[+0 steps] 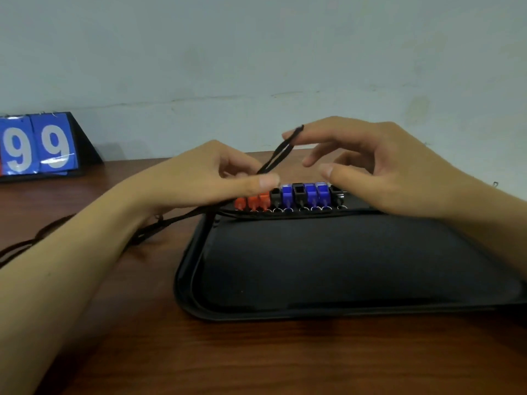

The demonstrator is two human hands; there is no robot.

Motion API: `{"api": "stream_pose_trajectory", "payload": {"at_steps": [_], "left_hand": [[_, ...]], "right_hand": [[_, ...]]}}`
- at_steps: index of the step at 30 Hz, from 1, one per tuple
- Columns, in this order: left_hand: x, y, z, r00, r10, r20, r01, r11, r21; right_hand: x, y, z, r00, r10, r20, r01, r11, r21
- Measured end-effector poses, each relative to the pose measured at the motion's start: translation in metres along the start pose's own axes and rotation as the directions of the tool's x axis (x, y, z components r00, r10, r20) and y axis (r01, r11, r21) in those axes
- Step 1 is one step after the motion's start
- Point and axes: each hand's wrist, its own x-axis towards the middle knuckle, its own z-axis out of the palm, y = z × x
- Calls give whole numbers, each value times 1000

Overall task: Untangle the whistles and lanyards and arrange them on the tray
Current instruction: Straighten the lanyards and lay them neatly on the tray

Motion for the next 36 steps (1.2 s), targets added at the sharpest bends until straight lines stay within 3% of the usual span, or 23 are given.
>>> {"api": "stream_pose_trajectory", "payload": {"at_steps": [3, 5, 8, 11, 17, 24, 28, 33, 36], "left_hand": [[0, 0, 4, 998, 6, 57, -8, 999, 31], [1, 0, 5, 998, 17, 67, -7, 988, -151], [0, 4, 4, 991, 87, 98, -24, 855, -518], [-2, 5, -1, 984, 159, 75, -76, 767, -637], [-6, 5, -6, 985, 166, 50, -87, 722, -687], [-7, 5, -8, 968, 212, 133, -58, 706, -705], [-7, 2, -9, 976, 176, 127, -35, 704, -710], [3, -18, -7, 990, 65, 125, 62, 595, -801], [8, -30, -8, 993, -25, 112, 105, 581, -807]], "right_hand": [[-1, 1, -2, 999, 25, -26, -23, 999, 46], [-1, 1, -2, 999, 53, -8, -52, 996, 68], [-1, 4, 0, 994, 79, 80, -92, 979, 180], [-1, 4, 3, 964, 64, 257, -136, 952, 273], [-3, -10, 7, 897, -68, 437, -21, 980, 196], [-4, -12, 7, 915, -25, 402, -42, 987, 157], [-5, -15, 8, 896, -21, 443, -74, 978, 196], [-6, -18, 1, 883, -12, 468, -129, 955, 267], [-6, -17, -2, 893, -3, 450, -163, 930, 330]]}}
